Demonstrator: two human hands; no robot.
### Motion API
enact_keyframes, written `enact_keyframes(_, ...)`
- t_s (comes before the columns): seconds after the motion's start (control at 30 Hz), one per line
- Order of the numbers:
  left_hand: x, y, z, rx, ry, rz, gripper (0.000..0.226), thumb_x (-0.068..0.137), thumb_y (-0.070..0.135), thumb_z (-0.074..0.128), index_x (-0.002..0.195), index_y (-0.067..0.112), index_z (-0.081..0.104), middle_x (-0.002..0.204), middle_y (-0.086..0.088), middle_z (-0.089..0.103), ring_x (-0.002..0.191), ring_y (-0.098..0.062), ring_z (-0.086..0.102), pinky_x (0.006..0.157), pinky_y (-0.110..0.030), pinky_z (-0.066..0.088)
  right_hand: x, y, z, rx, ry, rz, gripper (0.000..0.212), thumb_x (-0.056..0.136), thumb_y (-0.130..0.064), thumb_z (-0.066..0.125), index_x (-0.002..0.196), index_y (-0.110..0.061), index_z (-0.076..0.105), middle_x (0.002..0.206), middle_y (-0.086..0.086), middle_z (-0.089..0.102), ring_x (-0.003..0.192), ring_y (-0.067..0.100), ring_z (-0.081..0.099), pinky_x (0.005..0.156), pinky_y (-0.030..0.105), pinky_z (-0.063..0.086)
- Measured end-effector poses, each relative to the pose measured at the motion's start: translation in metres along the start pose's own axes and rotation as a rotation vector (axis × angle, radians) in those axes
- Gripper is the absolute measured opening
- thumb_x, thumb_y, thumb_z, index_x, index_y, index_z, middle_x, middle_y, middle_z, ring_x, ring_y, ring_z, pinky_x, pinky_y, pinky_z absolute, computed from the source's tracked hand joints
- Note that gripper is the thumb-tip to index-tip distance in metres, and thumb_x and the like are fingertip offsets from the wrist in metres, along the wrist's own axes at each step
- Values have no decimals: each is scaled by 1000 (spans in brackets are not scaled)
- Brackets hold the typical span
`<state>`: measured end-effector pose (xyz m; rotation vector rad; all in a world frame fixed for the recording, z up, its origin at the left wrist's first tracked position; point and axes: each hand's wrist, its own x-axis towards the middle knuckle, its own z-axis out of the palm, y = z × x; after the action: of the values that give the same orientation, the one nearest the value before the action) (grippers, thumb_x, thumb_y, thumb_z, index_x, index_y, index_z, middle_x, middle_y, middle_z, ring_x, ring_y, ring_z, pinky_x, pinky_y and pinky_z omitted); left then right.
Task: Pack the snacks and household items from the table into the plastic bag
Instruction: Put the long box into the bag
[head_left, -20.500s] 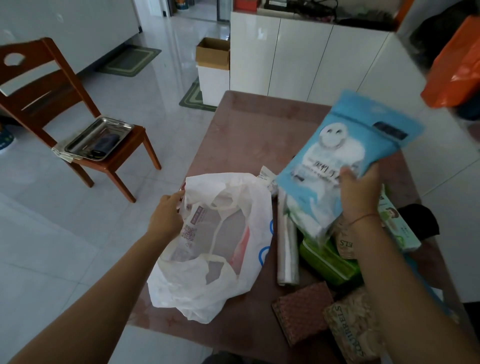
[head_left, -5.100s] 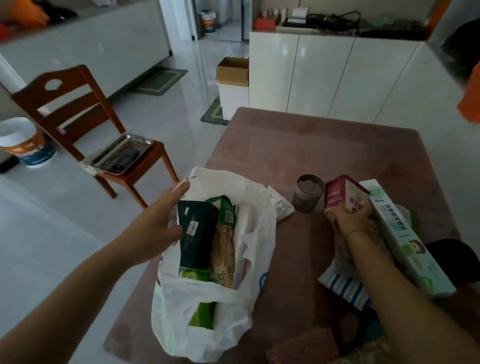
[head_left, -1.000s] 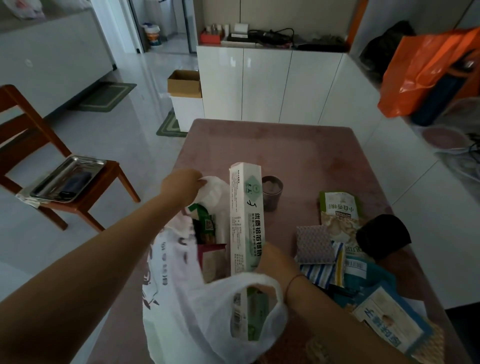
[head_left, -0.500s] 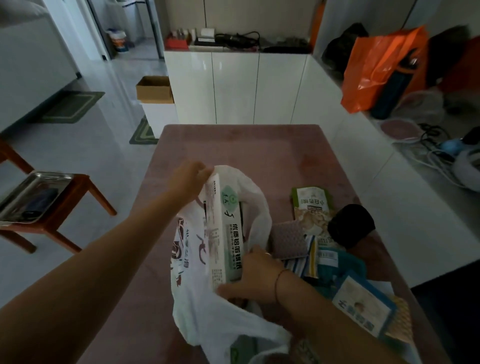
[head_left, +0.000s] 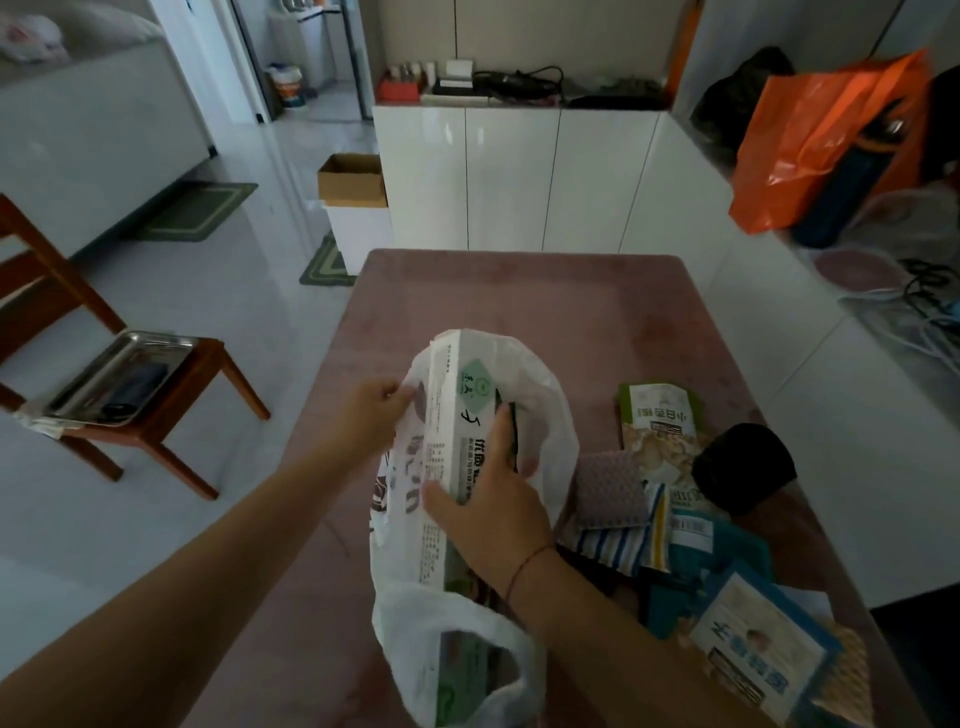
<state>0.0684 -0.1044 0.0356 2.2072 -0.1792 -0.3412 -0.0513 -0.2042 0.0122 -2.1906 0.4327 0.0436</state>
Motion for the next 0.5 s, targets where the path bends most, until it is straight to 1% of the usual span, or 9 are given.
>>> enact_keyframes(0.03, 1, 0, -6, -18, 34, 21, 35, 96, 24, 45, 66, 10, 55, 62, -5, 57, 53, -18, 50, 47, -20, 40, -4, -5, 3, -14, 6, -49, 108, 82, -51, 58, 144, -32, -30, 138, -3, 49, 107, 20, 63, 86, 31, 54)
enact_keyframes(0.07, 0, 1, -12, -49, 67, 44, 36, 95, 26, 46, 66, 9, 56, 61, -5, 55, 54, -19, 51, 53, -26, 41, -8, -9, 8, -35, 8, -84, 109, 83, -52, 56, 143, -32, -33, 138, -3, 50, 107, 19, 62, 90, 33, 52)
enact_keyframes(0.13, -2, -1, -20, -126, 120, 60, 34, 94, 27, 47, 76, 2, 61, 66, -9, 60, 60, -24, 56, 60, -35, 45, -10, -13, 17, -81, 3, -113, 108, 84, -54, 52, 139, -31, -37, 134, -2, 53, 104, 19, 62, 94, 37, 50)
enact_keyframes(0.17, -2, -4, -24, -159, 145, 58, 31, 94, 26, 47, 80, 2, 61, 70, -10, 63, 64, -26, 61, 62, -38, 49, -8, -14, 23, -112, -1, -112, 108, 83, -57, 50, 136, -30, -41, 130, 0, 56, 101, 20, 63, 92, 38, 51)
enact_keyframes(0.23, -3, -7, -25, -174, 186, 46, 25, 94, 23, 47, 81, 7, 60, 73, -11, 65, 70, -30, 66, 68, -43, 54, -2, -11, 30, -156, -20, -73, 110, 82, -58, 48, 132, -28, -45, 120, 3, 62, 93, 22, 65, 86, 40, 54)
enact_keyframes(0.3, -3, -9, -28, -207, 210, 35, 21, 93, 22, 46, 79, 10, 57, 74, -12, 65, 74, -34, 68, 72, -47, 55, 5, -11, 34, -187, -50, -19, 111, 82, -57, 49, 136, -26, -43, 116, 4, 63, 90, 24, 66, 81, 41, 56)
enact_keyframes(0.4, 1, -8, -32, -225, 191, 24, 21, 94, 24, 48, 80, 10, 56, 82, -17, 69, 76, -34, 69, 75, -52, 56, 12, -9, 31, -173, -53, 35, 111, 82, -52, 52, 140, -23, -38, 117, 4, 62, 92, 25, 66, 79, 39, 56)
enact_keyframes(0.5, 4, -6, -37, -184, 136, 13, 20, 93, 24, 49, 78, 11, 56, 87, -20, 68, 77, -33, 69, 77, -51, 56, 24, -3, 22, -83, 19, 109, 105, 83, -48, 53, 145, -27, -29, 123, 4, 60, 95, 26, 65, 79, 39, 57)
